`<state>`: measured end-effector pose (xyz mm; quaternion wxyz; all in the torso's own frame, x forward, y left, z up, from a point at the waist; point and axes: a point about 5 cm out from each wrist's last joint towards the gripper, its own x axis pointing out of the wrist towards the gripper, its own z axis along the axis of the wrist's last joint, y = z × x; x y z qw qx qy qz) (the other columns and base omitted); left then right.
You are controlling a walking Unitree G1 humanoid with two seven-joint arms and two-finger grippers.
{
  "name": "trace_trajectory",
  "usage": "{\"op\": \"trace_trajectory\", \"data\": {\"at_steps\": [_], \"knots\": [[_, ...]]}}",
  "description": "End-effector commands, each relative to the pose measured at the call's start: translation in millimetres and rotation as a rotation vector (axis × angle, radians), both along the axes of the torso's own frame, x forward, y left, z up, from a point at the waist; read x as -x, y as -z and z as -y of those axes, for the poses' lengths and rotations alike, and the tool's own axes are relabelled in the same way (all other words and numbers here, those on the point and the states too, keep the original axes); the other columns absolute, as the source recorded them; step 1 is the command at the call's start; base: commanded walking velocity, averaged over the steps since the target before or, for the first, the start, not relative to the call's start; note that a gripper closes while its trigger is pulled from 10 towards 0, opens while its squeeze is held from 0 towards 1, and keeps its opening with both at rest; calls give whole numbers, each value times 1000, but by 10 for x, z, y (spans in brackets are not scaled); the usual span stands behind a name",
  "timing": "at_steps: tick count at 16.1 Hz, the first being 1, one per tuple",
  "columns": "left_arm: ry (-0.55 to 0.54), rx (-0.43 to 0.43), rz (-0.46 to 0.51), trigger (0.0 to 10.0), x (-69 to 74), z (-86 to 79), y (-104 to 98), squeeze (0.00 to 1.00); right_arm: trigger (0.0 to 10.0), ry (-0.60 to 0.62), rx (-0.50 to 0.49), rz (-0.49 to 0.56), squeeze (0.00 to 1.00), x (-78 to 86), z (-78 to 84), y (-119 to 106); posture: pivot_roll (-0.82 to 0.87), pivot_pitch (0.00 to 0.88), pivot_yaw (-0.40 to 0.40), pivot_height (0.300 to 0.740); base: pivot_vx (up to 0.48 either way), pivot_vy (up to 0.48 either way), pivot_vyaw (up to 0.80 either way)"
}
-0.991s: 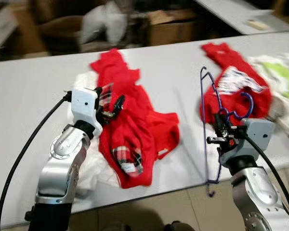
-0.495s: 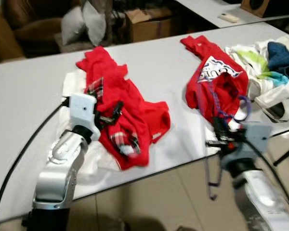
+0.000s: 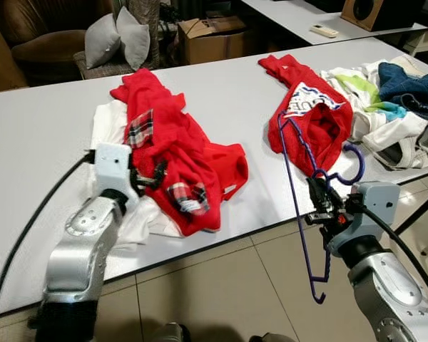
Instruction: Hang hanger
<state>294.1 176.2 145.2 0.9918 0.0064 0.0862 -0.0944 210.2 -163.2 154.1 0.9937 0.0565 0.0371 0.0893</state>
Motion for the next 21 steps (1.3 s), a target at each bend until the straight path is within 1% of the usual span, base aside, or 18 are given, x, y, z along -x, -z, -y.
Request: {"op": "trace_trajectory", "data": {"at_steps": [1,2,3,4,5,6,7,10,16,19,21], "knots": [[-15,-22,-22,10000,-57,-4,28,0,10000,-12,-5,-6,0,-18,9,-6,-31,59,24,740,0,0,0],[-57,-59,-33,6471,-107,-45,44,0,10000,-13,-5,-5,0,-23,11,-9,-33,60,24,740,0,0,0],[-92,-80,-27,4157,-147,-77,35,0,10000,-14,-4,-5,0,-26,13,-13,-35,59,22,740,0,0,0],[-111,-56,-17,2824,-193,-82,12,0,10000,-16,-3,-6,0,-28,15,-16,-36,59,20,740,0,0,0],[-118,-32,-9,2745,-234,-70,-3,0,10000,-18,-1,-7,0,-28,14,-15,-36,58,17,740,0,0,0],[-105,-31,-13,78,-275,-32,10,0,10000,-25,5,-8,0,-30,13,-14,-39,54,15,740,0,0,0],[-93,-38,-20,0,-311,1,32,0,10000,-29,10,-8,0,-34,12,-17,-42,50,15,740,0,0,0],[-81,-49,-17,0,-344,33,42,0,10000,-28,11,-7,0,-35,24,-22,-45,43,16,740,0,0,0],[-61,-64,-11,0,-411,56,72,0,10000,-37,13,-10,0,-29,13,-17,-47,40,10,740,0,0,0],[-28,-31,-30,0,-523,151,138,0,10000,-50,13,-9,0,-32,2,-25,-53,42,5,740,0,0,0],[-27,-21,-26,0,-571,178,143,0,10000,-52,16,-8,0,-35,2,-33,-57,46,5,740,0,0,0]]}}
